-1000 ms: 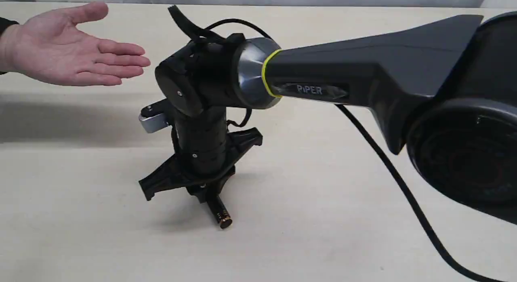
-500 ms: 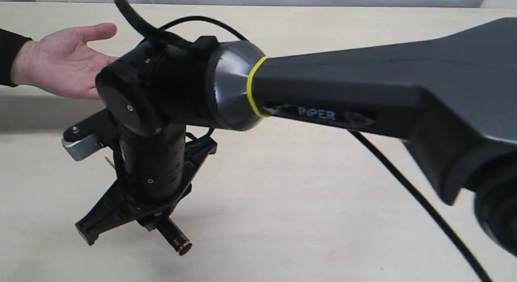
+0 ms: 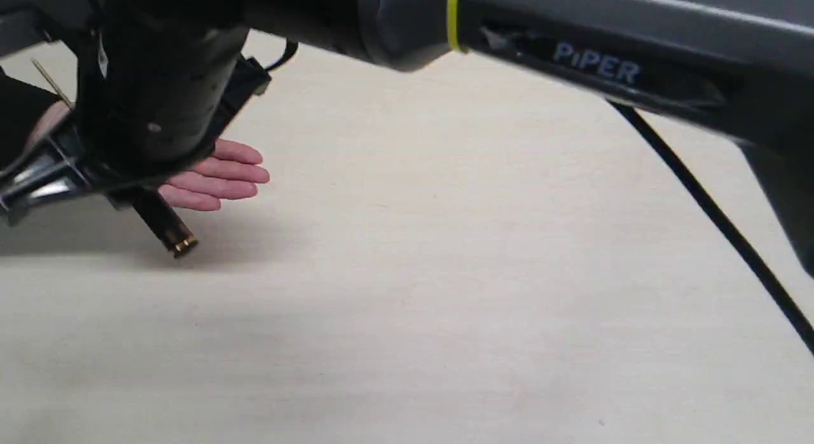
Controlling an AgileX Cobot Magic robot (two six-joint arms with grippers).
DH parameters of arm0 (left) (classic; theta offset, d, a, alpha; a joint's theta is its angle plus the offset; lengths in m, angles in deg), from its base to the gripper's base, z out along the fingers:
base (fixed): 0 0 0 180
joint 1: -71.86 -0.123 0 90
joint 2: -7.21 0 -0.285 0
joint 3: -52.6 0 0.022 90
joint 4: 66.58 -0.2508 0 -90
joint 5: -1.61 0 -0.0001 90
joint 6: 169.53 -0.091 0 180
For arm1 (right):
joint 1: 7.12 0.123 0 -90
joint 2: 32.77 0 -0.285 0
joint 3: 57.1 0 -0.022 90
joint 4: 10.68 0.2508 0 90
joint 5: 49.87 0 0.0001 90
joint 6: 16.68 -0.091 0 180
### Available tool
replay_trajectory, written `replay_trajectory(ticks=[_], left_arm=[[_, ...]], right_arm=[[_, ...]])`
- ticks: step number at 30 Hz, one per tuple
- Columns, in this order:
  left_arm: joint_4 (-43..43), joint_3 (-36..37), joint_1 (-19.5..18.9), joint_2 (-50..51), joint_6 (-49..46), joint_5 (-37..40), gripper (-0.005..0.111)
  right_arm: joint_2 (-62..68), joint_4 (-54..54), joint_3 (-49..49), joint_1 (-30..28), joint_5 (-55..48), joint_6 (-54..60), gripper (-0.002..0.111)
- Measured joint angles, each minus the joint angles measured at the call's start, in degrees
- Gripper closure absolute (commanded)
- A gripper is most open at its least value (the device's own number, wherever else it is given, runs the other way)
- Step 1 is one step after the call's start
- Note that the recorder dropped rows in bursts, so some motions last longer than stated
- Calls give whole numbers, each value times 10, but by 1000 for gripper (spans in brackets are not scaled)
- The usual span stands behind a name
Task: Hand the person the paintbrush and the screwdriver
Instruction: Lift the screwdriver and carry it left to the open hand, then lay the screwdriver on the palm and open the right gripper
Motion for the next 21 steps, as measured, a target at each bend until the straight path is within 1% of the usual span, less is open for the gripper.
replay_trajectory(ticks=[7,10,15,17,21], left_arm=[[0,0,0,0,0,0,107],[0,0,0,0,0,0,107],[0,0,0,0,0,0,107],[0,0,0,0,0,0,107],[0,0,0,0,0,0,107]], right_arm=[[35,-10,-75,-35,0,2,104],[60,-16,-79,-46,-1,8,104],[92,-21,-79,-46,3,17,102],[98,-21,-79,-46,9,19,96],[109,-21,-79,-46,22,21,78]])
